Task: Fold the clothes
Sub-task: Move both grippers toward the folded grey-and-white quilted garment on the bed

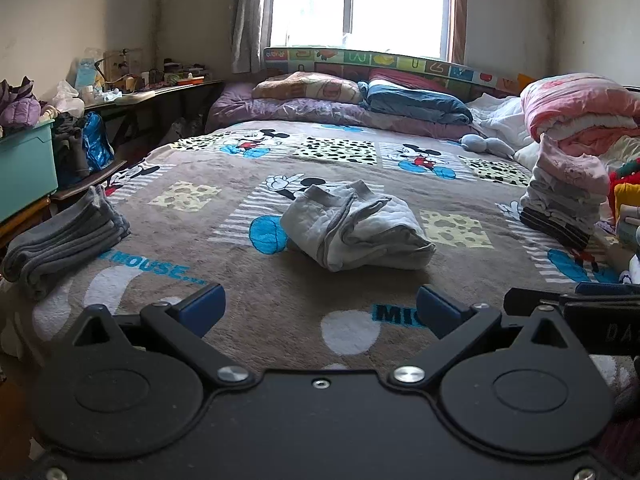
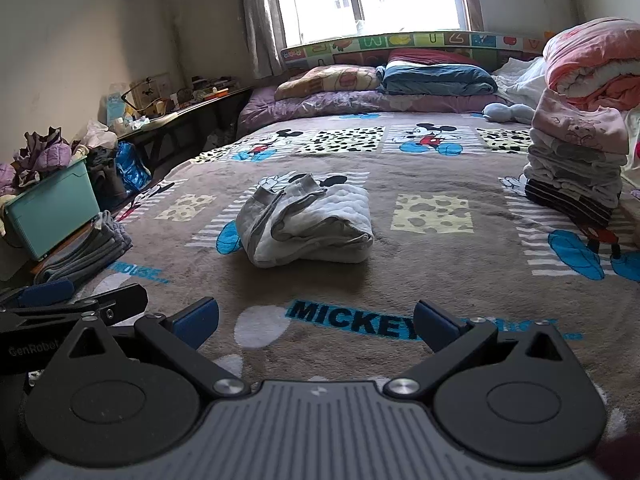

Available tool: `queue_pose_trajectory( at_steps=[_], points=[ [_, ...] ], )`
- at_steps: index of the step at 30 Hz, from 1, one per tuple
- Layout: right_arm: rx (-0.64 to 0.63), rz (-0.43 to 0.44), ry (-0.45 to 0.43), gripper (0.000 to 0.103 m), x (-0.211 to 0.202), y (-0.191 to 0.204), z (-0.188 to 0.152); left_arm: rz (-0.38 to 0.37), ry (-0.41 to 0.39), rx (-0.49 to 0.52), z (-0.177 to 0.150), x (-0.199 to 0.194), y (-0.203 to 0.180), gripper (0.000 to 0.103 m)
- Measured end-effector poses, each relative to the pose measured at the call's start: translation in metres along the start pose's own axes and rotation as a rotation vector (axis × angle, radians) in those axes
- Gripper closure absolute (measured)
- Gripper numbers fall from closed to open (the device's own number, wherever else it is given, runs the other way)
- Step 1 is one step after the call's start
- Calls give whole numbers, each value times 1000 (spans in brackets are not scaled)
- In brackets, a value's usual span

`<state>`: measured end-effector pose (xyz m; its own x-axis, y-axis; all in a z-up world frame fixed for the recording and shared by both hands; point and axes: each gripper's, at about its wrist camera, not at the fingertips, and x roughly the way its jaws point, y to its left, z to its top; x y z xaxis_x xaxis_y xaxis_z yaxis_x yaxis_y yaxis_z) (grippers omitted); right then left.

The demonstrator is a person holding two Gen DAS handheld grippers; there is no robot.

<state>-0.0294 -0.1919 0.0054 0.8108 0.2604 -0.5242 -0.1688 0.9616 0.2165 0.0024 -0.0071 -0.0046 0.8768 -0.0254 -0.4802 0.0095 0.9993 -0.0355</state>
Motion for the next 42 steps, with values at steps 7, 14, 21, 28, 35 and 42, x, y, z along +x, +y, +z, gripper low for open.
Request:
queue_pose_trajectory(
  at_steps=[7,14,21,28,35,42],
  points=[
    [3,-2,-1,0,0,-1,0,1,1,0,0,1,-1,0],
    [7,-4,-1,0,-1,-2,0,-2,2,-1,0,1,-2,0],
    [8,-2,-1,0,-1,-3,0,-1,2,-3,-1,2,-2,0],
    [11,-6,2,0,1,-4,0,-3,6,-6,-1,3,-3,0],
    [16,-5,7,0,6,-8,0,-17,11,-24,-1,7,-1,0],
    [14,8,21,0,19,-7,0,-19,14,-51,-1,15,1,0]
  ],
)
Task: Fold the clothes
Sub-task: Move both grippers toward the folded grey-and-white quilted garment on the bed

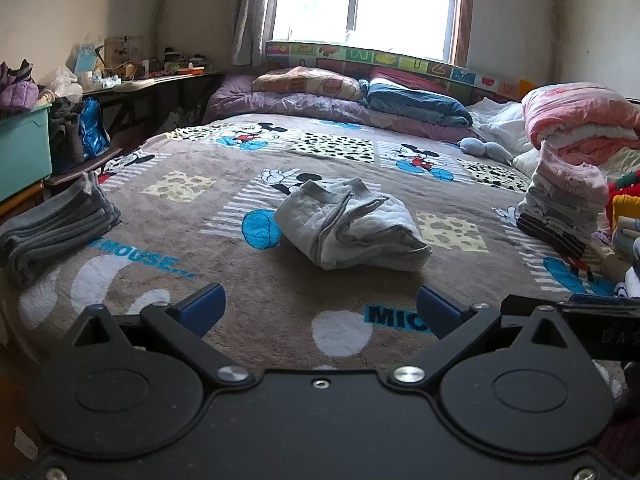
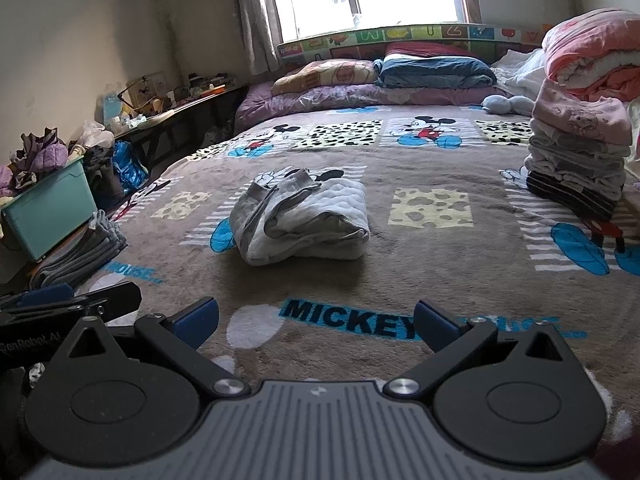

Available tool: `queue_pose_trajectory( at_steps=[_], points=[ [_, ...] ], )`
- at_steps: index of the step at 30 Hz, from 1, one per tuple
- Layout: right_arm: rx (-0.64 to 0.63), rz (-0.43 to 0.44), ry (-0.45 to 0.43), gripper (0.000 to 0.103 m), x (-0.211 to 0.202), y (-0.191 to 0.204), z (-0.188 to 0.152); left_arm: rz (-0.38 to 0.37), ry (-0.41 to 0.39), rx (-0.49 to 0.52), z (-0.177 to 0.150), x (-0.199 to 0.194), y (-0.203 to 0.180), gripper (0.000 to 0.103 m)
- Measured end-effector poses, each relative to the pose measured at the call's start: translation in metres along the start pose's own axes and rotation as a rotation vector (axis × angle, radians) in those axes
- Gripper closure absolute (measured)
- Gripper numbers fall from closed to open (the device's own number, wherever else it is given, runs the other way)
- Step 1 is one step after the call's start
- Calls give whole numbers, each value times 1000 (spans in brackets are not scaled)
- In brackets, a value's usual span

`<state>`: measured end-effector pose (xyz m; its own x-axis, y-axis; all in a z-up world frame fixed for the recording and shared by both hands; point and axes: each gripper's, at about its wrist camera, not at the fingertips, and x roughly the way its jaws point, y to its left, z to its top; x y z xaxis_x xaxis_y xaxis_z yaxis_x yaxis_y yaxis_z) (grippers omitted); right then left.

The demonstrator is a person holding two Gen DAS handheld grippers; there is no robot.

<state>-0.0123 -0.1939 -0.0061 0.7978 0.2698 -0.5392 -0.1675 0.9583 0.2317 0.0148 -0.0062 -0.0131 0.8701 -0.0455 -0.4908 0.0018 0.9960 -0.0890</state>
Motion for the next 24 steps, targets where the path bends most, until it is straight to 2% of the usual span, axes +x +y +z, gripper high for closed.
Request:
queue_pose_trajectory(
  at_steps=[2,9,13,16,20,24],
  points=[
    [0,4,5,0,5,-1,0,1,6,-6,-1,4,1,0],
    [26,98,-17,0,20,-15,-2,-28,57,-33,-9,29,5,0],
    [36,128,-20,0,33,-22,-2,-49,54,-53,-10,43,9,0],
    [50,138,-27,0,44,-29,0,-43,36,-61,-5,54,12,0],
    [39,159,-43,0,59,-37,6,-38,97,-63,5,79,17,0],
    [51,181,-31,0,78,-47,16,-54,109,-64,14,104,21,0]
  ],
)
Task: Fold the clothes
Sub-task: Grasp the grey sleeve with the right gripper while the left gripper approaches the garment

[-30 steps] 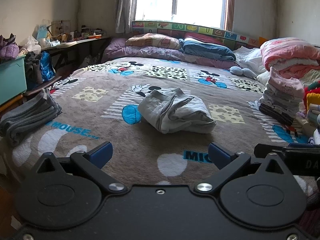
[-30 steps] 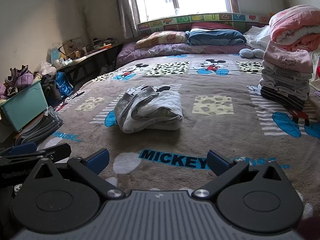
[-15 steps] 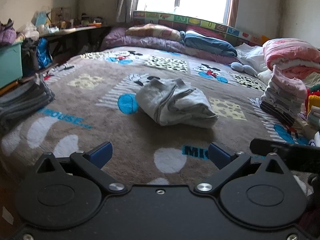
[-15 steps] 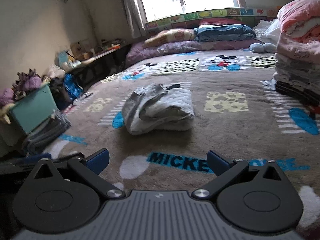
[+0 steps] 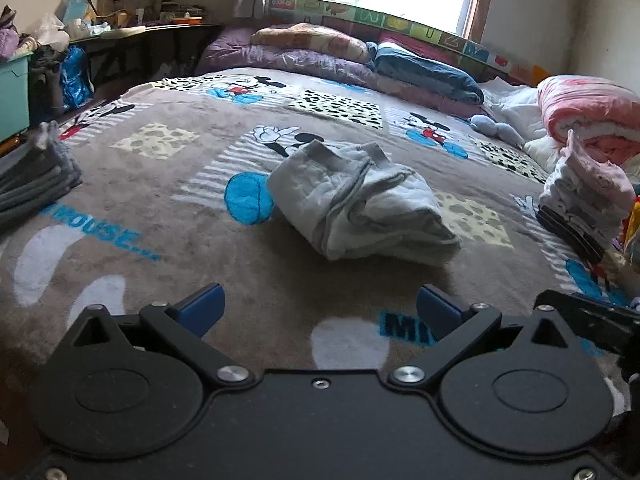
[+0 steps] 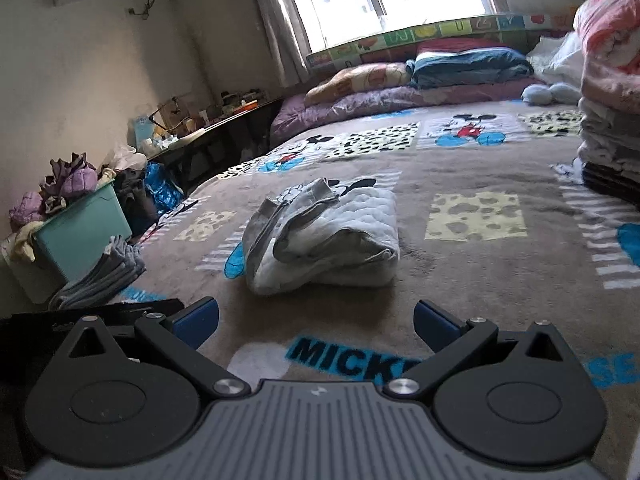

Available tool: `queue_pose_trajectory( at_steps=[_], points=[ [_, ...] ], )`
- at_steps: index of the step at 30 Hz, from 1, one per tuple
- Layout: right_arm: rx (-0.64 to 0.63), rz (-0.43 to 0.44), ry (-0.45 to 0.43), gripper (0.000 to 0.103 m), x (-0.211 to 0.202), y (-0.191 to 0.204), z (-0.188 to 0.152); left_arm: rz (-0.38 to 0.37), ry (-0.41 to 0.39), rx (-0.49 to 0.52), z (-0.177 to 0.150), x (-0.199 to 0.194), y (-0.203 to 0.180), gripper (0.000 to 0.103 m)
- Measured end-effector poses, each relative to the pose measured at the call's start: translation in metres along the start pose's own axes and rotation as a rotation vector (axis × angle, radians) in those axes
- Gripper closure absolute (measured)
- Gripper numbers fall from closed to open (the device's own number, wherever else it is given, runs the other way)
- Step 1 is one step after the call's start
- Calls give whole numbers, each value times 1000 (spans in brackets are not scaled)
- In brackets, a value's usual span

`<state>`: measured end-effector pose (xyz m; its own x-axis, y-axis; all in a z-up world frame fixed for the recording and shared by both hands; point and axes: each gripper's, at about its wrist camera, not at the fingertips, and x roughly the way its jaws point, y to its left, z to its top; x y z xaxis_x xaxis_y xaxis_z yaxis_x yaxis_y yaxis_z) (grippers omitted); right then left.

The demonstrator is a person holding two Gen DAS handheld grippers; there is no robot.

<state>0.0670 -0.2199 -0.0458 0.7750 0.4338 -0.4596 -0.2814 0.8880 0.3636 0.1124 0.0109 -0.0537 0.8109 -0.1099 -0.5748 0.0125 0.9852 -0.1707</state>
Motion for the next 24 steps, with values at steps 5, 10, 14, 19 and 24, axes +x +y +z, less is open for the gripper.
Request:
queue_pose_trajectory(
  at_steps=[5,10,14,19,24],
  points=[
    [18,-1,27,0,23,-11,12,-9,0,4,18,28,3,0],
    [22,26,38,0,45,-13,18,-12,-12,15,42,57,9,0],
    [-39,41,41,0,65,-2,26,-15,-36,-21,64,79,20,0],
    [-118,69,46,0,99,22,43,-30,-69,-136,70,92,56,0],
    [-150,60,67,0,143,42,49,-29,-18,-160,63,112,82,0]
  ],
)
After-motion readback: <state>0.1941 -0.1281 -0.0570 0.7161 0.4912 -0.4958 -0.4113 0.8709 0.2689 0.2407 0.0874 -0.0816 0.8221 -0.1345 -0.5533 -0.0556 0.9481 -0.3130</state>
